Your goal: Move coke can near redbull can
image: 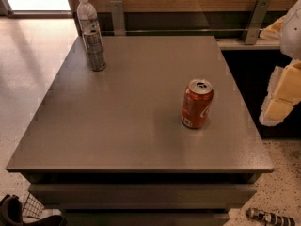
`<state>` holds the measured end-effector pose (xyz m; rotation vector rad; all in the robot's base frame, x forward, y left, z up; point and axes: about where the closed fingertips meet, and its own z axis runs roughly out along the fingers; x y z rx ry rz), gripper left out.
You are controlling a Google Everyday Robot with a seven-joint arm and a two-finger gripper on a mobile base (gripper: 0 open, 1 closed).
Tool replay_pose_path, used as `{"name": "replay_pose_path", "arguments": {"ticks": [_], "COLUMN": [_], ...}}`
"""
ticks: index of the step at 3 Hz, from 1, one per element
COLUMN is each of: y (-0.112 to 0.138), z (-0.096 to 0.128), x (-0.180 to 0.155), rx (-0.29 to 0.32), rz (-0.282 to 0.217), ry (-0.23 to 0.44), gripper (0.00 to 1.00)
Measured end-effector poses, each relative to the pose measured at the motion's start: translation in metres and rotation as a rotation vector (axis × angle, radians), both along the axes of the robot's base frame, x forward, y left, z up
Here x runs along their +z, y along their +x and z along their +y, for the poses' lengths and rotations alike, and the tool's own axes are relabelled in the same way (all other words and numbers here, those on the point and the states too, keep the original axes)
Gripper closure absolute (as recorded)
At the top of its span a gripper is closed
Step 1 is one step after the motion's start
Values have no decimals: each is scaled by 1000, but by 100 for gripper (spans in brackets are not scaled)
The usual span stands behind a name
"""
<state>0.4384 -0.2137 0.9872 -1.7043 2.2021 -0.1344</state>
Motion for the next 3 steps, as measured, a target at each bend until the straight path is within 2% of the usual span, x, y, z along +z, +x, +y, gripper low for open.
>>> {"name": "replay_pose_path", "arguments": {"ticks": [1,2,3], "y": [0,-2,7], "z": [0,-3,-19], "x": [0,2,-9], "rx": [2,14,33], "rz": [-2,-13,-35], "ry": [10,68,180], "gripper": [0,0,0]}}
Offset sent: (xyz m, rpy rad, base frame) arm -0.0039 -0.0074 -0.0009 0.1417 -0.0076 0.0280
